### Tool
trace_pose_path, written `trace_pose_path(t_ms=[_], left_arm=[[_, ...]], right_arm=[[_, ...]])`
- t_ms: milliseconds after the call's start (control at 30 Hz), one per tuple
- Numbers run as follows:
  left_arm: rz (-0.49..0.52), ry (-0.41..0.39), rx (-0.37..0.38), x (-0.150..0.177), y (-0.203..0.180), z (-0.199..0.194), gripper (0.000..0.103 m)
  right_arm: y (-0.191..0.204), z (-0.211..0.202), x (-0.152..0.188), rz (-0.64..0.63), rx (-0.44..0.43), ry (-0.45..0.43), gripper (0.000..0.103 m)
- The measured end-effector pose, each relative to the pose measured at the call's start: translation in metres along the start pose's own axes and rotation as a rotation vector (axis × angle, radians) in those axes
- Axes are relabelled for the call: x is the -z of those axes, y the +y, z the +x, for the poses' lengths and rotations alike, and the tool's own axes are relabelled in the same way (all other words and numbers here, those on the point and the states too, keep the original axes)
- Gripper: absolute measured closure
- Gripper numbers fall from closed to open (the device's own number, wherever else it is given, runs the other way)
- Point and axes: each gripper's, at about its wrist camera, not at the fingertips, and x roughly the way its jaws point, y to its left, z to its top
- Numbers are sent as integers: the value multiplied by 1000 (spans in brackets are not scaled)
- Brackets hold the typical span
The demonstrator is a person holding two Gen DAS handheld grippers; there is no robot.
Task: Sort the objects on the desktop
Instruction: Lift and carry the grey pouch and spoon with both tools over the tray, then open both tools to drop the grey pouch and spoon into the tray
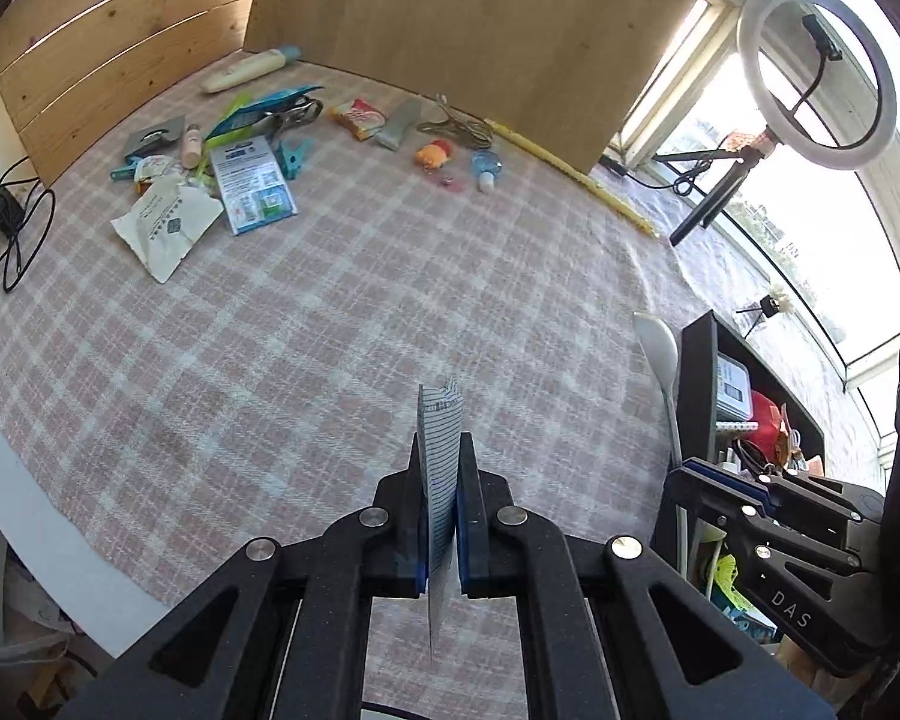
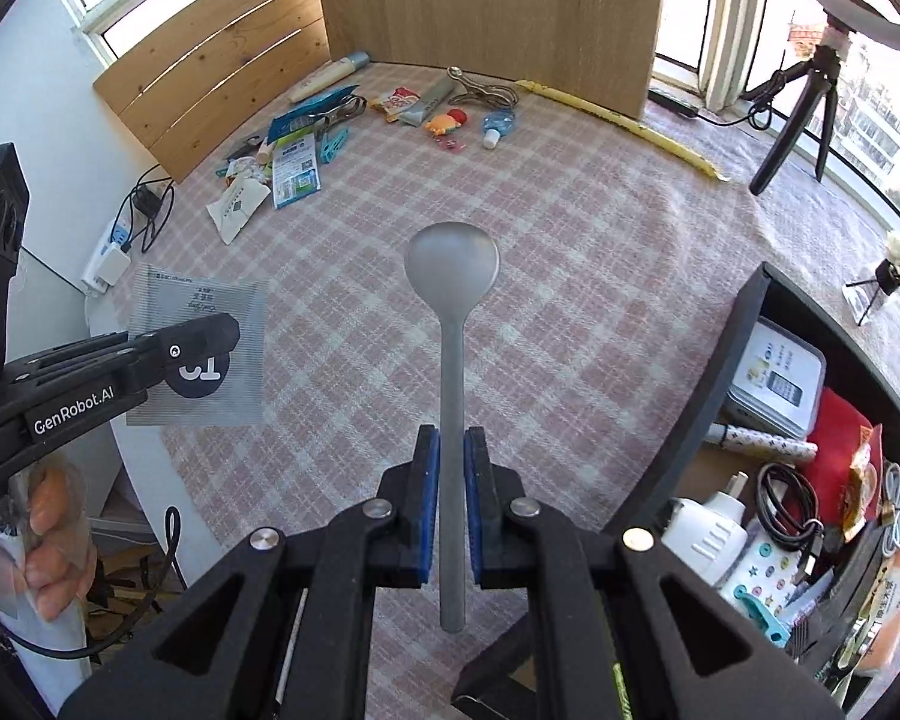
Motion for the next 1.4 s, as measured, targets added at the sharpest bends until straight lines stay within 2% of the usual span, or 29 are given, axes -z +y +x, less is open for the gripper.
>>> trace_pose_path(t_ms=[33,67,167,400,633,733,800,833,867,900,933,1067,1400], left_arm=[[27,3,20,-28,-23,12,98],[54,6,39,-36,-42,15,98],[143,25,89,-34,-88,17,98],[350,81,198,-15,-190,26,98],[510,128,233,12,-273,39,98],[559,133,234,21,-298,43,97],[589,129,238,25,-311,44,97],[605,116,244,27,-316,42,93],[615,101,231,29,-320,40,84],[620,83,210,31,-324,39,63],[618,55,187,30,-324,37,58],[612,28,168,32,-319,30,55],[597,-19,130,26,-303,19,55]], right_arm=[[-15,-11,11,28,11,-8,94],[-26,-18,17,57,18,-14,94],[-65,-45,41,153,49,-37,94],[-131,-99,95,303,178,-84,94],[-180,-119,126,407,235,-92,94],[-193,-124,129,432,245,-98,94],[-201,-130,131,448,241,-115,93],[-204,-132,132,453,241,-118,89],[-205,-133,132,460,245,-119,85],[-208,-136,133,471,265,-120,82],[-210,-138,133,476,277,-122,77],[-211,-147,137,488,261,-157,68],[-196,-157,126,458,251,-198,67]])
